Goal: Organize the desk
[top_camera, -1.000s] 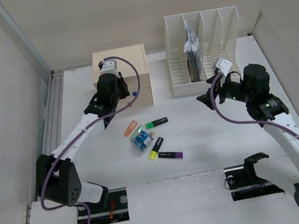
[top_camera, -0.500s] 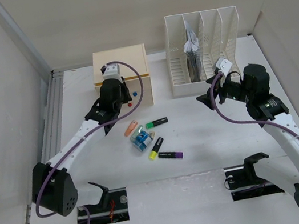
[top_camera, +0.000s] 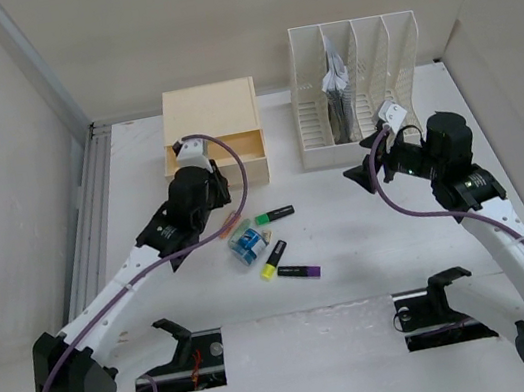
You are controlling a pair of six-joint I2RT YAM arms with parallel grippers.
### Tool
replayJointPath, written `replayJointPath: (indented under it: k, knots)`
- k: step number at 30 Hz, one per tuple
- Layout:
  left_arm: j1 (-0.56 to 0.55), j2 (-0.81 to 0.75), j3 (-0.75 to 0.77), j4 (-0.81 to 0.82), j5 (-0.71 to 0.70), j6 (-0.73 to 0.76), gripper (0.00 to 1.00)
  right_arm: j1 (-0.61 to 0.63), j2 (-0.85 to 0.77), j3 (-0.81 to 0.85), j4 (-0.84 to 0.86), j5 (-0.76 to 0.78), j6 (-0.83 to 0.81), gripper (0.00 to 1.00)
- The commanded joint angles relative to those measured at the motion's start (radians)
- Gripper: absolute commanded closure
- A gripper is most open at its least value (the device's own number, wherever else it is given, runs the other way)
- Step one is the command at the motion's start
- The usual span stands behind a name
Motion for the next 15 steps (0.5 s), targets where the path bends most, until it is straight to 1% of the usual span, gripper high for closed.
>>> replayJointPath:
  k: [1,7,9,13,15]
  knots:
    - [-0.025,-0.04,-0.021,-0.019,0.029,-0.034,0.97,-0.006,-0.01,0.028,0.048,-0.03,0.01,0.14]
    - [-0.046,-0.04,-0.031,-0.067,0.039,-0.044,0.96,-0.006,-0.001,0.028,0.048,-0.039,0.01,0.14]
    - [-0.046,-0.04,-0.031,-0.078,0.03,-0.044,0.9,-0.006,0.0,0.028,0.048,-0.039,0.01,0.14]
    - [-0.046,-0.04,-0.041,-0.068,0.019,-0.044,0.63,-0.006,0.0,0.028,0.048,-0.039,0.01,0.14]
    - [-0.046,-0.04,-0.032,-0.078,0.019,-0.044,0.43,-0.006,0.0,0.019,0.048,-0.039,0.01,0.14]
